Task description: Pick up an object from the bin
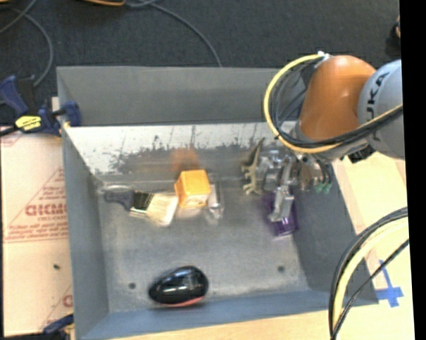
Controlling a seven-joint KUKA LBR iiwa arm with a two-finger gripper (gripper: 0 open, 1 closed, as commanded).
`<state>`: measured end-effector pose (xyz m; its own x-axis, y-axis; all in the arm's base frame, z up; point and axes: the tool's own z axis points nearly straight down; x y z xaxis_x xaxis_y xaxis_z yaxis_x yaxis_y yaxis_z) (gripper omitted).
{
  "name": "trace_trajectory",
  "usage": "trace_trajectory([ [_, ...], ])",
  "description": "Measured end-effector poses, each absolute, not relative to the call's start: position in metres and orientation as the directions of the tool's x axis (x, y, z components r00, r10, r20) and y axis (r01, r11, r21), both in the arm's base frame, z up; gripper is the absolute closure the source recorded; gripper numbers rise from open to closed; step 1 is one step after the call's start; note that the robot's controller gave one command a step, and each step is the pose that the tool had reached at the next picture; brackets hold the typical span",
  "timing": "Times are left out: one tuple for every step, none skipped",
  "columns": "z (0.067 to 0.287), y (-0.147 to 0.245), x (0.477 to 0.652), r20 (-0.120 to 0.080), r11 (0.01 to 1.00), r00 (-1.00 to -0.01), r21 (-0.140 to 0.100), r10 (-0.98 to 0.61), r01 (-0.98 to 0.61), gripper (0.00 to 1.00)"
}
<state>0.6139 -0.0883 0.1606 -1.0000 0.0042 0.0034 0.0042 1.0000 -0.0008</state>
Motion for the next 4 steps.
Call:
trace_trajectory([
  [0.166, -0.088, 0.616, -0.005, 1.000, -1.000, -0.002, 0.002, 0.002, 0.00],
  [0.236, -0.084, 0.638, -0.001, 0.997, -0.997, -0.002, -0.082, -0.082, 0.00],
  [0.281, -0.074, 0.624, -0.014, 0.997, -0.997, -0.003, -0.071, -0.071, 0.00],
  [0.347, -0.053, 0.643, -0.006, 0.987, -0.987, -0.004, -0.158, -0.158, 0.00],
])
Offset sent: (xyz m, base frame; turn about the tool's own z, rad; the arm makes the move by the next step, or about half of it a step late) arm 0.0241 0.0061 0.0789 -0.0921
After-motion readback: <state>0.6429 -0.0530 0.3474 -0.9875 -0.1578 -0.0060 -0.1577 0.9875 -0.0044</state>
